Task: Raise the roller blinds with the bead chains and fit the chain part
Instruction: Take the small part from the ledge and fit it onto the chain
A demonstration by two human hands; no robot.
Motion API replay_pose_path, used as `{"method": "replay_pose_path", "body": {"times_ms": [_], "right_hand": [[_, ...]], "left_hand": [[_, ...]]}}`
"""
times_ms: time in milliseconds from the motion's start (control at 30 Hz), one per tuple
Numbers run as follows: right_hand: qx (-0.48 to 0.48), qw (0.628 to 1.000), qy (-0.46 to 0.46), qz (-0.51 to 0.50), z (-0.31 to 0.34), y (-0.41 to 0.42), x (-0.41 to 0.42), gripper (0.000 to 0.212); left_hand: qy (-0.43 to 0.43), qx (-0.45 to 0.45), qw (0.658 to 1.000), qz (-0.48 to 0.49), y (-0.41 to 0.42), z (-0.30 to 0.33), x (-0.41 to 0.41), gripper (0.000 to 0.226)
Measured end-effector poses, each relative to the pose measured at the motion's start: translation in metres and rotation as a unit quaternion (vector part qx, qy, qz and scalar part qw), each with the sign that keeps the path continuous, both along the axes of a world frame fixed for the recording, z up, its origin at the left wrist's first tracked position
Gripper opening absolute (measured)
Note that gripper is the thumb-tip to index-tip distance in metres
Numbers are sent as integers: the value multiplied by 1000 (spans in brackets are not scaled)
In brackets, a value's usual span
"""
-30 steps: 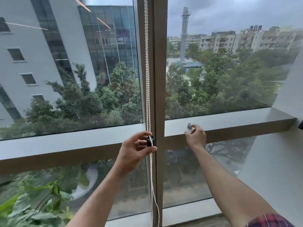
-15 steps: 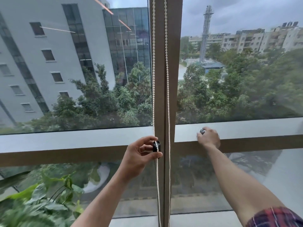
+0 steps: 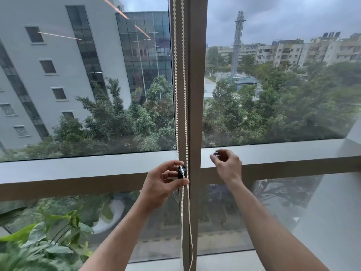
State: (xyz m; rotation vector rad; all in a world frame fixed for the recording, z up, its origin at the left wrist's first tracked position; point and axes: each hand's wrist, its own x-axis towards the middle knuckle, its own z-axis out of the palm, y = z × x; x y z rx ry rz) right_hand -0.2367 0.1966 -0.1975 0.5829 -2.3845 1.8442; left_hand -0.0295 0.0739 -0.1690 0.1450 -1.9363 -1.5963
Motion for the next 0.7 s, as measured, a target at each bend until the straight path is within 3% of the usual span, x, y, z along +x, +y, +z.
{"method": "replay_pose_path", "body": {"times_ms": [200, 333, 700], "right_hand": [[-114, 969, -24, 217, 39, 8, 63, 23], [-144, 942, -45, 299, 52, 13, 88, 28], [-136, 934, -6, 332, 56, 22, 115, 39]], "left_hand": [[18, -3, 1000, -8, 3, 7, 5, 46], [29, 0, 1000, -7, 4, 10, 10, 46], [42, 12, 999, -20, 2, 12, 25, 44]]}}
